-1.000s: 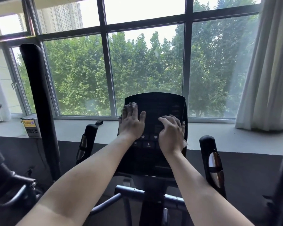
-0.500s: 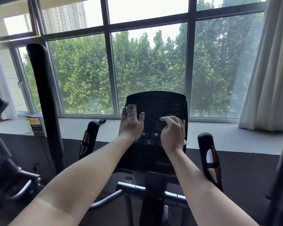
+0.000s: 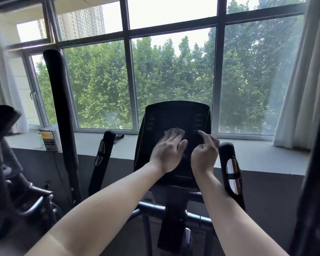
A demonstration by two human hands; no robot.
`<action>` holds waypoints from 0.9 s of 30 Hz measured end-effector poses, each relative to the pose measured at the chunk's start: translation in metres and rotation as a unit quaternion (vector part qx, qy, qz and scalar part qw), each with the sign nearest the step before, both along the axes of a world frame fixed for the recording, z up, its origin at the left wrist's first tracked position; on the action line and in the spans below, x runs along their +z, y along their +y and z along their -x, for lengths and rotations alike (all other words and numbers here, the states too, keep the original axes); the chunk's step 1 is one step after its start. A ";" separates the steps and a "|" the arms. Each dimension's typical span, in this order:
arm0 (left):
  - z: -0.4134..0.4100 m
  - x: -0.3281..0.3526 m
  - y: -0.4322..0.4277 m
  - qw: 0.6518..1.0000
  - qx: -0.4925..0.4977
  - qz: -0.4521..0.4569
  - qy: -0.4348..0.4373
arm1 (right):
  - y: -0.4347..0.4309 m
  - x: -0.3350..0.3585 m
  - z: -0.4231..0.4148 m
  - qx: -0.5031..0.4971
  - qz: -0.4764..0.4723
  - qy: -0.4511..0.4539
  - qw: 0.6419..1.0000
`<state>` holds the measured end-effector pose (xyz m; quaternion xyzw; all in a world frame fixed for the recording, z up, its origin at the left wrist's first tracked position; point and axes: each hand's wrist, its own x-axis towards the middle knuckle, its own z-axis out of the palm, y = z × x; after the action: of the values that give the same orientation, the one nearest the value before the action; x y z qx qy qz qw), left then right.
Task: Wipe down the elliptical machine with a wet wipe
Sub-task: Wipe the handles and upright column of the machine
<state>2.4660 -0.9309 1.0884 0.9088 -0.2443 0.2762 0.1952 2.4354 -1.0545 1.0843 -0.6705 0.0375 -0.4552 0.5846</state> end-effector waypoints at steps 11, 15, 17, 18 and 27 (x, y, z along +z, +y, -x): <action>0.017 -0.012 -0.016 0.993 -0.111 -0.033 -0.010 | 0.000 -0.018 0.027 0.059 -0.037 -0.011 0.998; 0.019 -0.012 -0.002 1.000 0.002 0.007 0.015 | 0.001 -0.025 0.022 0.001 0.102 -0.030 0.994; 0.015 -0.012 0.008 0.996 0.078 0.024 0.034 | 0.001 -0.029 0.016 -0.010 0.150 -0.020 0.989; 0.013 -0.012 0.015 0.993 0.107 0.030 0.045 | 0.001 -0.030 0.015 -0.013 0.167 -0.013 0.986; 0.006 -0.020 0.042 0.970 0.201 0.098 0.097 | 0.001 -0.031 0.019 0.004 0.136 0.005 0.991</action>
<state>2.4601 -0.8893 1.0680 0.9381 -0.0083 0.2433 0.2463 2.4168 -1.0540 1.0531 -0.7462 -0.0250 -0.4505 0.4896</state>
